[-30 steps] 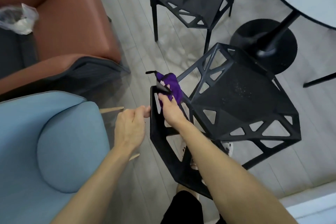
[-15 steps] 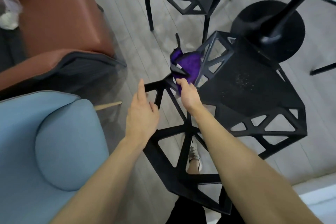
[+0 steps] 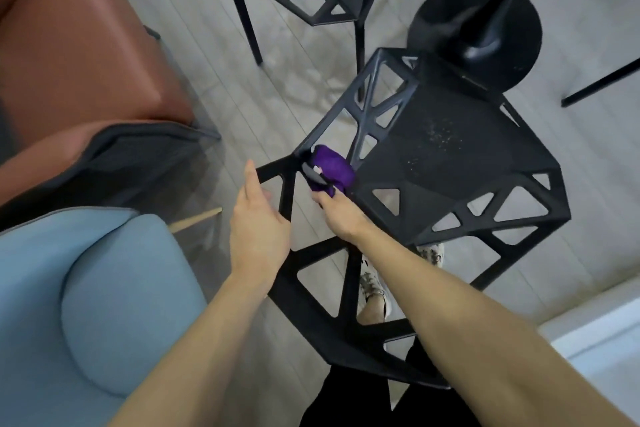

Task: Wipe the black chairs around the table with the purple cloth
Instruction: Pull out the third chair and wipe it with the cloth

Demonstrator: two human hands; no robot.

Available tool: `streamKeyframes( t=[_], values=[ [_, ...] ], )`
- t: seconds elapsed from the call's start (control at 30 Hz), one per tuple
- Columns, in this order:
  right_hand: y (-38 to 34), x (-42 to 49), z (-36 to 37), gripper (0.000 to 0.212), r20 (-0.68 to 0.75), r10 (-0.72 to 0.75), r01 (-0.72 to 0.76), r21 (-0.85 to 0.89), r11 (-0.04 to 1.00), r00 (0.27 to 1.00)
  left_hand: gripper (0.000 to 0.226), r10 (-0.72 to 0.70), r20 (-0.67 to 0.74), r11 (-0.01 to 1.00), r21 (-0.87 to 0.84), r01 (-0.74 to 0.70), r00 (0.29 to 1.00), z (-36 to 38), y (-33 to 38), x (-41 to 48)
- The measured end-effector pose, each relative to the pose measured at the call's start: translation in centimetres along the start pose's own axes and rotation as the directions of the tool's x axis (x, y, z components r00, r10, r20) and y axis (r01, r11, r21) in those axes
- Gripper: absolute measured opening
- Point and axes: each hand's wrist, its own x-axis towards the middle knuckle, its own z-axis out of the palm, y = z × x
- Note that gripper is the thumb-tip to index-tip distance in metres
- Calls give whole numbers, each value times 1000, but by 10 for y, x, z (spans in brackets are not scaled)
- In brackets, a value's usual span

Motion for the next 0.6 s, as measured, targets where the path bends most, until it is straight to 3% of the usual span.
streamKeyframes(
  t=[0.07, 0.17, 0.27, 0.33, 0.43, 0.5, 0.57, 0.6],
  values=[
    [-9, 13, 7, 65, -14, -55, 55, -13, 998, 998, 88, 5, 1, 1000, 1, -5, 1000, 0, 1, 0],
    [30, -12, -27, 62, 104, -97, 120, -252, 960, 990, 89, 26, 2, 1000, -13, -26, 1000, -1, 1, -1],
    [81, -48, -67, 51, 107, 77, -23, -432, 902, 991, 91, 19, 15, 1000, -24, -19, 1000, -1, 1, 2],
    [99, -68, -73, 43, 43, 174, -142, -405, 903, 984, 91, 30, 19, 999, -15, -30, 999, 0, 3, 1],
    [104, -79, -52, 51, 53, 179, -162, -231, 959, 983, 78, 108, 12, 985, 136, -108, 994, 1, 5, -3],
    [90, -72, -31, 65, 21, 189, -185, -108, 977, 982, 76, 275, 25, 842, 476, -253, 961, 0, 7, -4],
    [72, -53, -20, 71, -3, 220, -220, -47, 974, 975, 79, 416, 240, 505, 741, -443, 877, 3, 14, -4],
    [65, -39, -16, 70, -4, 223, -223, -41, 974, 975, 80, 402, 405, 356, 757, -548, 821, 8, 18, -5]
  ],
)
